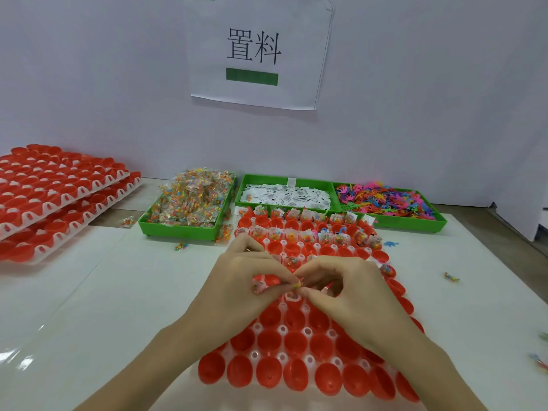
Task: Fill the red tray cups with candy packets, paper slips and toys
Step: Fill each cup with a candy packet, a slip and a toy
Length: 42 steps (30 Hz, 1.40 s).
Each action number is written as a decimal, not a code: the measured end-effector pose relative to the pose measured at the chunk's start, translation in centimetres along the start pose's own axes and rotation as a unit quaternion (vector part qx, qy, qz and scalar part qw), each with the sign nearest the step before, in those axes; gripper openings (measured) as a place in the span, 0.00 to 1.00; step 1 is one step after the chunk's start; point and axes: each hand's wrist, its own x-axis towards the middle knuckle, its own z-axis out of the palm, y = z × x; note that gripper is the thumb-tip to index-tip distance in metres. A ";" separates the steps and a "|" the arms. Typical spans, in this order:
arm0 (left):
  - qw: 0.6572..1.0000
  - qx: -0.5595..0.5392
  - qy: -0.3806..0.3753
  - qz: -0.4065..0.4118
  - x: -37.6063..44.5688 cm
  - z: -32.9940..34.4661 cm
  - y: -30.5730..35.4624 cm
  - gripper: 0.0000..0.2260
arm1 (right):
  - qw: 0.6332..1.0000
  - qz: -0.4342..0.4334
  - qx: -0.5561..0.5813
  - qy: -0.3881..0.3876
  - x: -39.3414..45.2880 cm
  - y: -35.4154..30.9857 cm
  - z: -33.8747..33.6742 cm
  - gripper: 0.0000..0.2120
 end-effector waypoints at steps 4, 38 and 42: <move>0.999 0.037 -0.023 0.023 0.0 0.5 0.0 0.08 | 0.999 -0.008 -0.048 -0.002 0.0 -0.2 0.3 0.08; 0.918 0.349 -0.122 -0.140 0.0 -5.1 -10.3 0.40 | 0.996 0.001 -0.031 0.080 0.1 0.6 0.0 0.07; 0.932 0.336 -0.078 -0.109 0.4 -4.8 -11.3 0.39 | 0.994 -0.003 -0.013 0.106 0.2 0.7 -0.3 0.08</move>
